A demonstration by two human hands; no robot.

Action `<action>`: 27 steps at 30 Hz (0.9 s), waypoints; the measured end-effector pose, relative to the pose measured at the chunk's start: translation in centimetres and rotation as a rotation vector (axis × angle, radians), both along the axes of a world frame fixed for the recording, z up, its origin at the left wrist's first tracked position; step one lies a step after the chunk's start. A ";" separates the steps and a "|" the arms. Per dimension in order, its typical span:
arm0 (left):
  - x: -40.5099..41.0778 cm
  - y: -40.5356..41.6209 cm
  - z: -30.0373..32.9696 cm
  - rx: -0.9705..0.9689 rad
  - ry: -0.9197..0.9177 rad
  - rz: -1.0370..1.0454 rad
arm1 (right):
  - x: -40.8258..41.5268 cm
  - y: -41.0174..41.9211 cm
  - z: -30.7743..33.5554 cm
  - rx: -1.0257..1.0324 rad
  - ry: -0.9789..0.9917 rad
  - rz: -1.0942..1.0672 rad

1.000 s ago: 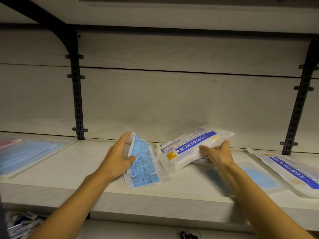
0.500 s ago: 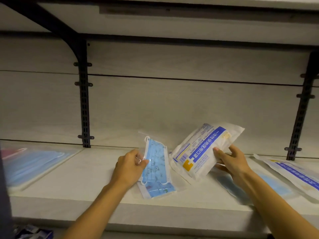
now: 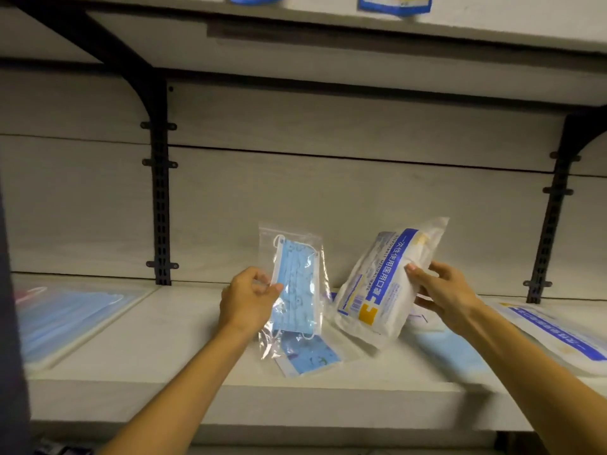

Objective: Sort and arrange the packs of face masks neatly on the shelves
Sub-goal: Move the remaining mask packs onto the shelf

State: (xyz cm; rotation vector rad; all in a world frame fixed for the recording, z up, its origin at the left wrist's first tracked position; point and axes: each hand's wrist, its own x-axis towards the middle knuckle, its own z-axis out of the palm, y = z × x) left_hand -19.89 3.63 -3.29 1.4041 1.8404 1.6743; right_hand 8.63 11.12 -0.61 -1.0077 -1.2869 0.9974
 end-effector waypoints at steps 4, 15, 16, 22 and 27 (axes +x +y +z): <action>-0.1 -1.8 1.8 0.047 0.019 0.032 | -0.5 -0.8 1.9 0.033 -0.022 0.072; 1.1 -8.2 3.5 0.180 -0.148 0.179 | -0.2 -4.8 4.6 0.129 -0.110 0.202; 1.4 -8.9 3.4 0.180 -0.158 0.195 | -0.2 -5.2 4.7 0.127 -0.122 0.216; 2.0 -13.3 1.6 0.153 -0.176 0.298 | -2.0 -7.4 3.7 0.131 -0.114 0.342; 0.0 -17.0 0.4 0.122 -0.188 0.407 | -4.7 -10.0 1.7 0.122 -0.147 0.449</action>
